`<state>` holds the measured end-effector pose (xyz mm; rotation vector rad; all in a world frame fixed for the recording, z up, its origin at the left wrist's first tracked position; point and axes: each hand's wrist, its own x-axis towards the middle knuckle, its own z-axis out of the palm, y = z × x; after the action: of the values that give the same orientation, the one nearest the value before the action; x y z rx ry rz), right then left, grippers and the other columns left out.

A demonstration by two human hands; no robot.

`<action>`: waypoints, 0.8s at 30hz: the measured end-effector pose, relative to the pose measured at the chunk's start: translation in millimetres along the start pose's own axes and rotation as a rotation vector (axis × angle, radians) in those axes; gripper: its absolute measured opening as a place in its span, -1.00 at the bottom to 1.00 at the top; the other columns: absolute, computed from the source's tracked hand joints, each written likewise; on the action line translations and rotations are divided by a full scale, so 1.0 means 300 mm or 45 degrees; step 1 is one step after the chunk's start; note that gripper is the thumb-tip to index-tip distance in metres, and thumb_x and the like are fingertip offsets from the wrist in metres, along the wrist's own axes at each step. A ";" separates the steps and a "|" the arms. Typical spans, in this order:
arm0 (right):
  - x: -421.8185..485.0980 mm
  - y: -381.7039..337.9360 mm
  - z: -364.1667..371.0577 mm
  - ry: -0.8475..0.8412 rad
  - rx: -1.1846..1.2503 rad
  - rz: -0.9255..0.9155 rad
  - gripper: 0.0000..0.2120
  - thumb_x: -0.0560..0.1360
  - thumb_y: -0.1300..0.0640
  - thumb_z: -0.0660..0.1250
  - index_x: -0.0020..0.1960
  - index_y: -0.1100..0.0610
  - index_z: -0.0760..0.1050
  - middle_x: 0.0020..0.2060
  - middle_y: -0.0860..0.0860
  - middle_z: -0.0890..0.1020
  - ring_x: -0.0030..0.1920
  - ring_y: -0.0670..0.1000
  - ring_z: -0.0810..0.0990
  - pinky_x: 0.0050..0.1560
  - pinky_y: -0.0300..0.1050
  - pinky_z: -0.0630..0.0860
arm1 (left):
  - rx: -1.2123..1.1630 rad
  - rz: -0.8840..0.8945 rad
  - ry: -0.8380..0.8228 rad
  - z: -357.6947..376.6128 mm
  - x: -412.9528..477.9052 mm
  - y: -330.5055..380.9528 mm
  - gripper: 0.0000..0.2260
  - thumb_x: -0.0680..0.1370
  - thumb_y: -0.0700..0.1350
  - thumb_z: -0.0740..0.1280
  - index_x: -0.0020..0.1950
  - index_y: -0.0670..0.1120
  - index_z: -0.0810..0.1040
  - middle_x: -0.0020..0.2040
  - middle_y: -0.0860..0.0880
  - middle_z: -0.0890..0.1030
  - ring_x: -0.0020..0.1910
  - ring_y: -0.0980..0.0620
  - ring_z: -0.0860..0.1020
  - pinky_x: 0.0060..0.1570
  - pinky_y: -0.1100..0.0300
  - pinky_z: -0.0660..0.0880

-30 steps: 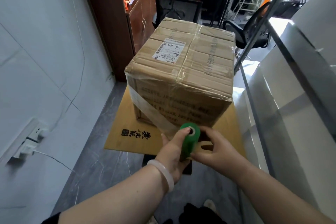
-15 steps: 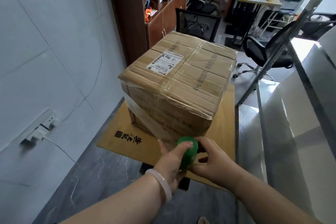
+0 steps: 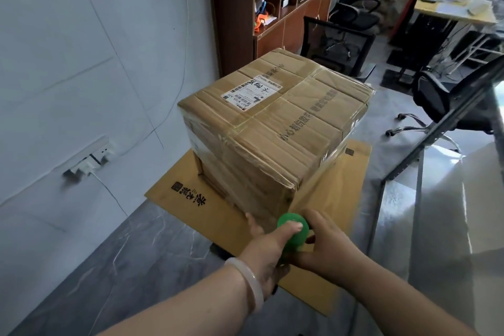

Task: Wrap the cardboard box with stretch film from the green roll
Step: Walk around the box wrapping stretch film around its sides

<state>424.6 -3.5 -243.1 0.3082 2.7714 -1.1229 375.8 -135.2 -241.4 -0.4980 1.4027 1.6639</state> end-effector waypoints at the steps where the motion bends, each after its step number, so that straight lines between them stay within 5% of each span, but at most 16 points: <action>1: -0.001 0.013 -0.006 0.023 0.003 0.002 -0.45 0.20 -0.18 0.50 0.10 -0.05 0.39 0.03 -0.14 0.46 0.04 -0.11 0.48 0.05 -0.12 0.56 | 0.011 0.000 0.007 0.019 0.003 -0.004 0.02 0.48 -0.03 0.47 0.52 0.34 -0.32 0.15 -0.09 0.50 0.18 -0.17 0.56 0.21 -0.07 0.53; 6: 0.023 0.030 -0.062 0.070 -0.004 -0.006 -0.41 0.19 -0.28 0.47 0.14 -0.18 0.35 0.09 -0.19 0.49 0.05 -0.19 0.49 0.07 -0.21 0.54 | 0.041 0.051 0.024 0.085 0.044 0.000 0.00 0.49 0.03 0.45 0.53 0.31 -0.33 0.28 -0.12 0.51 0.16 -0.11 0.56 0.17 0.01 0.53; 12: 0.081 -0.008 -0.109 -0.021 -0.217 -0.079 -0.25 0.23 -0.24 0.50 0.33 -0.02 0.36 0.21 -0.12 0.40 0.10 -0.13 0.44 0.07 -0.29 0.44 | 0.053 0.101 0.045 0.080 0.080 0.010 0.06 0.34 0.09 0.49 0.56 0.31 -0.23 0.36 -0.12 0.48 0.24 -0.11 0.54 0.26 -0.04 0.52; 16: 0.104 -0.008 -0.116 -0.048 -0.274 -0.106 -0.22 0.20 -0.26 0.51 0.32 -0.02 0.36 0.23 -0.09 0.40 0.15 -0.09 0.45 0.08 -0.28 0.44 | -0.023 0.145 0.016 0.072 0.103 0.000 -0.04 0.45 -0.01 0.48 0.58 0.28 -0.16 0.34 -0.14 0.49 0.22 -0.11 0.56 0.23 0.00 0.54; 20: 0.120 -0.020 -0.110 -0.066 -0.277 -0.130 -0.23 0.20 -0.26 0.50 0.32 -0.03 0.37 0.21 -0.09 0.40 0.16 -0.08 0.44 0.06 -0.31 0.38 | -0.053 0.196 0.011 0.058 0.112 0.007 0.11 0.16 0.05 0.53 0.58 0.28 -0.02 0.33 -0.12 0.52 0.22 -0.11 0.57 0.28 -0.07 0.52; 24: 0.161 -0.057 -0.081 -0.075 -0.261 -0.176 -0.29 0.22 -0.26 0.48 0.28 -0.02 0.39 0.16 -0.07 0.41 0.17 -0.07 0.44 0.10 -0.28 0.40 | -0.143 0.244 0.033 0.005 0.119 0.033 0.02 0.20 0.00 0.53 0.58 0.22 0.11 0.30 -0.12 0.55 0.20 -0.11 0.59 0.07 0.01 0.61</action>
<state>372.4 8.1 -223.9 0.0602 2.8595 -0.8483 349.1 -120.6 -262.5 -0.4616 1.4174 1.9042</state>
